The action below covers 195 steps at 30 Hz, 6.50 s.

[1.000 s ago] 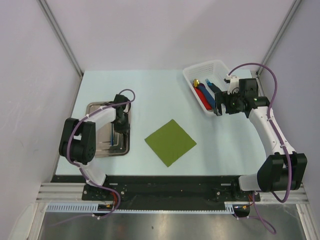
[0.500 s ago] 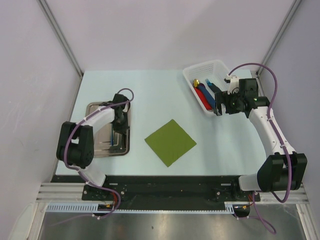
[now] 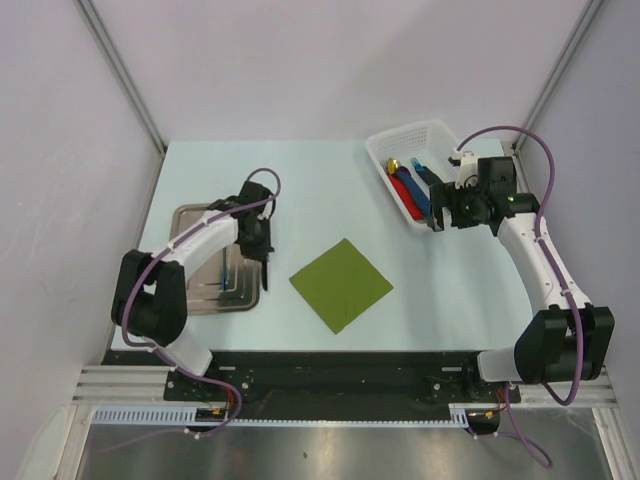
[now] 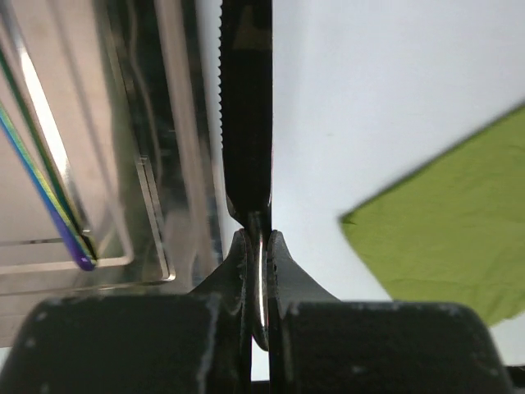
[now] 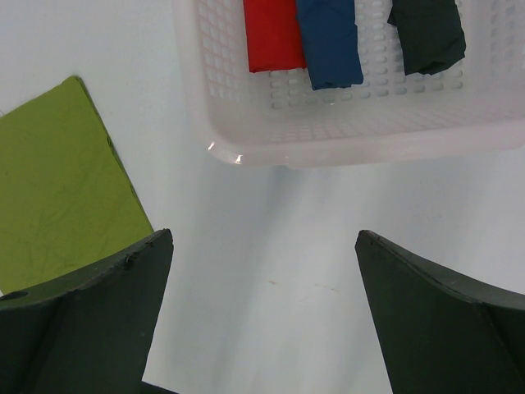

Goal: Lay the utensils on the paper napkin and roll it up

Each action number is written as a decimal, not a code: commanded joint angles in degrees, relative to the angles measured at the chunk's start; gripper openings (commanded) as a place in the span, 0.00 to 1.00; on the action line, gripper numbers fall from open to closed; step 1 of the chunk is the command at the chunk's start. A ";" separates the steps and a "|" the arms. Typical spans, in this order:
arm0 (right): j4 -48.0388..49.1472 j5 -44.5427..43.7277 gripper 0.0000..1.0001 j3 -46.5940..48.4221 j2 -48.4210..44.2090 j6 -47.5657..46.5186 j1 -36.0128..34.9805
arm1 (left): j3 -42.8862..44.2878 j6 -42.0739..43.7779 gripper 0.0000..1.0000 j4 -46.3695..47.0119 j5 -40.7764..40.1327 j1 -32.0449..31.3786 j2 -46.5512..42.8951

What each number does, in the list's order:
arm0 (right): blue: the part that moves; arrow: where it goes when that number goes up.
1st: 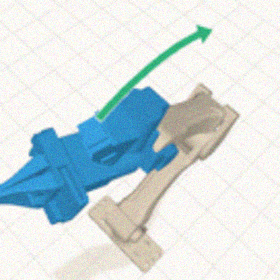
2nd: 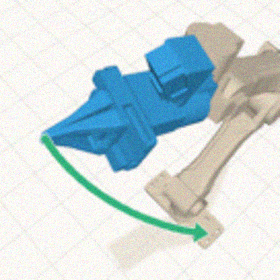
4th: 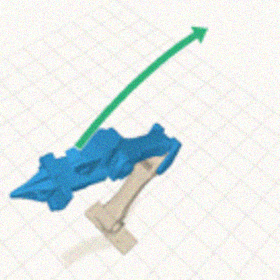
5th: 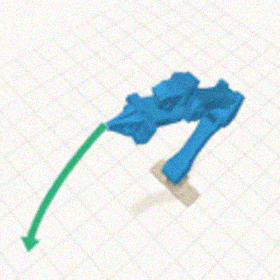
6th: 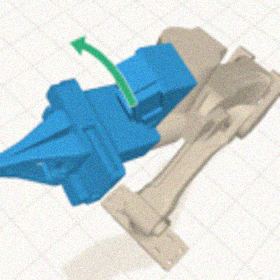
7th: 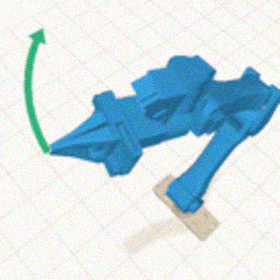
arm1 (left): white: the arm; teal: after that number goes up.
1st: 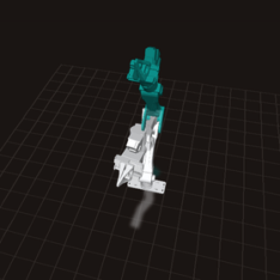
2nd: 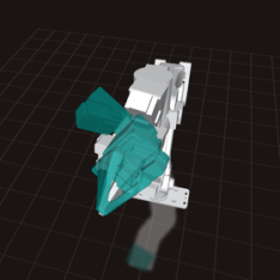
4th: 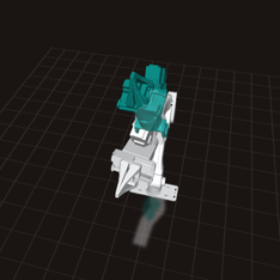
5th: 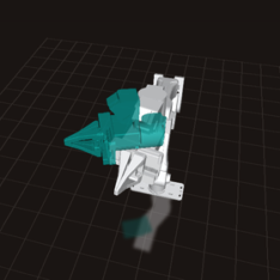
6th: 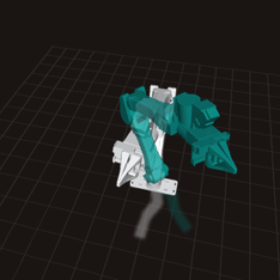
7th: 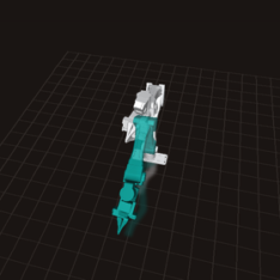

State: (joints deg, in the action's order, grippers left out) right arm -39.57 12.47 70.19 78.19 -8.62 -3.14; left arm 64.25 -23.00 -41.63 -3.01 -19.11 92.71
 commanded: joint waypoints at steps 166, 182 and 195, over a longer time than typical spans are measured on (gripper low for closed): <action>18.74 -10.19 0.38 15.67 29.04 32.54 -30.35 | 11.07 4.37 0.19 7.45 11.01 0.38 0.64; 16.28 12.21 1.00 13.83 21.13 22.86 -25.17 | 8.00 22.56 0.36 -3.90 3.88 25.44 3.17; 16.20 19.60 1.00 11.10 21.30 24.00 -21.21 | 10.11 21.42 0.36 2.25 12.32 24.74 13.20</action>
State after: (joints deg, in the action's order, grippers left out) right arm -23.66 29.06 81.34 101.67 14.94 -25.23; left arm 72.97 -2.02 -43.20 6.61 6.39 105.69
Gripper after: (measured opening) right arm 0.994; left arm 0.348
